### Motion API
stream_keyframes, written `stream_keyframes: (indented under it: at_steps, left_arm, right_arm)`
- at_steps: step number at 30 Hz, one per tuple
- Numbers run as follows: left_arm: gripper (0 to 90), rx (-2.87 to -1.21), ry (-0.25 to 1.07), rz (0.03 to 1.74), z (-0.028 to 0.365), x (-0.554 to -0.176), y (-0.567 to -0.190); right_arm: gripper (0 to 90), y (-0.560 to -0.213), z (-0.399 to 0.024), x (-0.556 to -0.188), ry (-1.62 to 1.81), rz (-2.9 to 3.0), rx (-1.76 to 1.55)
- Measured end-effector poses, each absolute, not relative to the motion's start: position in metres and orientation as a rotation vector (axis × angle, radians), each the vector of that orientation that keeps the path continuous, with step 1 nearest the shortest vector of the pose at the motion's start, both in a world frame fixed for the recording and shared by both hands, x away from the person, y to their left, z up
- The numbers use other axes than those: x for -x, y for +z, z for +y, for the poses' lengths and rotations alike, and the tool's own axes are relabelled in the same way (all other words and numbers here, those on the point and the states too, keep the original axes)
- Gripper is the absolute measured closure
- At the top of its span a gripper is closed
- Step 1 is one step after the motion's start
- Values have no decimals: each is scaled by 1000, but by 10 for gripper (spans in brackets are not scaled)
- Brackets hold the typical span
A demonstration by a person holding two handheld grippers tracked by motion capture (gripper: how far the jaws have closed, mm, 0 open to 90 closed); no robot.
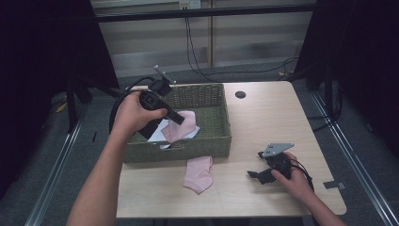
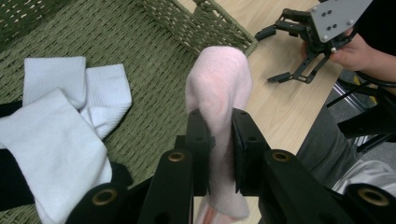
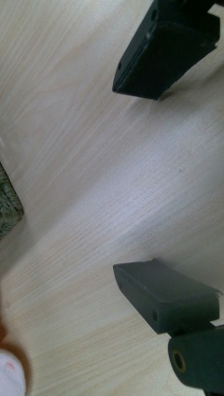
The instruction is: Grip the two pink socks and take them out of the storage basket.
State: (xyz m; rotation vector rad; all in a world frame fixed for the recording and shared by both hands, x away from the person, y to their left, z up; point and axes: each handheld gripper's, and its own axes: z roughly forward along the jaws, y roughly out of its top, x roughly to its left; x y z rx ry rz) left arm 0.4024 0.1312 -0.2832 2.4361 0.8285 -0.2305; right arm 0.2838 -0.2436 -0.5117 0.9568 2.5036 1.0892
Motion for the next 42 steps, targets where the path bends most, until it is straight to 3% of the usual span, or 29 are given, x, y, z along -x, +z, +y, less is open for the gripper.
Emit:
stream_keyframes:
  at_steps: [12,29,31,36,42]
  left_arm:
    - [789,-2445,-260,788,129,-390,-295]
    - [768,-2454,-232,714,116,-360,-342]
    - [726,-2458,-222,696,114,-358,-349]
    - [521,-2466,-174,696,115,-355,-361]
    - [482,-2450,-82,701,132,-343,-372]
  right_arm:
    - [108,-512,-244,-284,1090,2503,-957]
    - [107,-512,-244,-283,1084,2504,-969]
    - [107,-512,-244,-283,1084,2504,-969]
    - [107,-512,-244,-283,1084,2504,-968]
    - [107,-512,-244,-283,1084,2503,-969]
